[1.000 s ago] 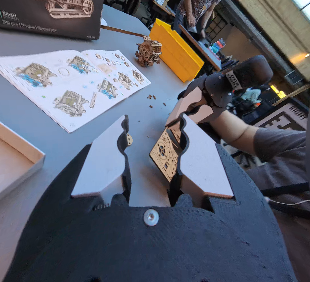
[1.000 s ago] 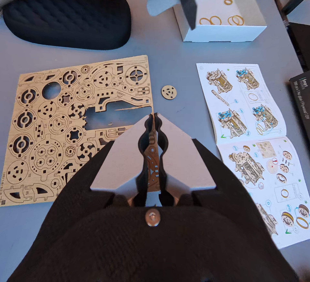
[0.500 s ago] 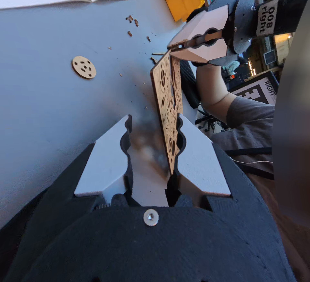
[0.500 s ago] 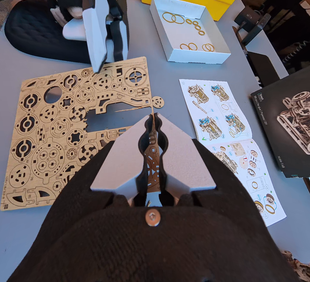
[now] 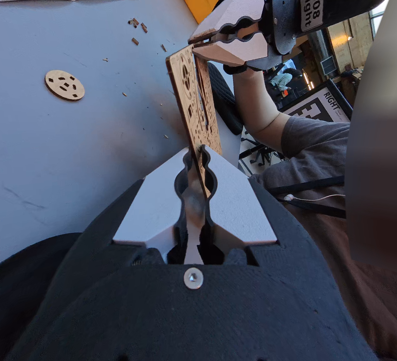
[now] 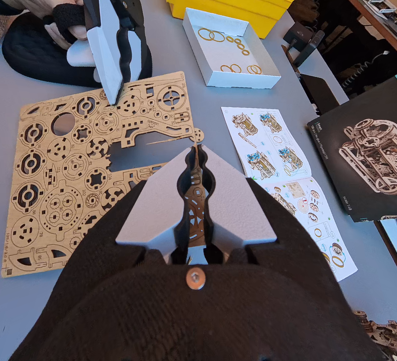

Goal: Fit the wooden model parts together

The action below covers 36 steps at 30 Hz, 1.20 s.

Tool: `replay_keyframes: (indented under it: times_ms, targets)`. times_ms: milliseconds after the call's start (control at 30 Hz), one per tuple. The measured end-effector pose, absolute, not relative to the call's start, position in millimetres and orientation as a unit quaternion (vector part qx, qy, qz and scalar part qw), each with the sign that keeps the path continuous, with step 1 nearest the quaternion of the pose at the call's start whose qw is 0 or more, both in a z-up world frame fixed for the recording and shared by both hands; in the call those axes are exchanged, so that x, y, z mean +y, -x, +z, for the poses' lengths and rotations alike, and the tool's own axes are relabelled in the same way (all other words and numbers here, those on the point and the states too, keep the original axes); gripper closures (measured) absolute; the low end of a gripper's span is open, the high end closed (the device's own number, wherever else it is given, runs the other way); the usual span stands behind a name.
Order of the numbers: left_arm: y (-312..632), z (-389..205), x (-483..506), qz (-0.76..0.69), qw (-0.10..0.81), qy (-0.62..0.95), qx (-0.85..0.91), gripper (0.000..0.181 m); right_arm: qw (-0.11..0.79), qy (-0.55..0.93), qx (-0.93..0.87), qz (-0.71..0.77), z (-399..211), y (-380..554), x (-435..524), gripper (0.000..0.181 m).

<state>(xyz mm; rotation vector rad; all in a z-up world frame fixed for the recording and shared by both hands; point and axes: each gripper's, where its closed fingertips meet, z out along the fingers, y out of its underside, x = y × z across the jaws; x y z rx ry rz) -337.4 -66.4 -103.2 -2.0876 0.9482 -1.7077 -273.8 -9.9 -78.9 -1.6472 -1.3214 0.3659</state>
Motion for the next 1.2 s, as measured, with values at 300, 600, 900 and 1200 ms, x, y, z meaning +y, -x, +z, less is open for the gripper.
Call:
replay_keyframes:
  times_ms: [300, 600, 900, 1200]
  targets:
    - [336.5, -94.9, -68.9, -0.611, 0.15, 0.711, 0.314, 0.179, 0.488, 0.674, -0.523, 0.183, -78.2, 273.9, -9.1, 0.18]
    - [338.8, -88.8, -69.1, -0.619, 0.152, 0.705, 0.311, 0.18, 0.494, 0.662, -0.518, 0.222, -57.7, 276.0, -6.7, 0.165]
    - [334.8, -85.8, -67.3, -0.609, 0.156, 0.703, 0.331, 0.18, 0.369, 0.686, -0.553, 0.295, -36.0, 288.9, -10.1, 0.137]
    - [330.6, -79.7, -71.7, -0.603, 0.167, 0.694, 0.356, 0.18, 0.212, 0.727, -0.559, 0.336, -58.6, 317.7, -21.3, 0.126]
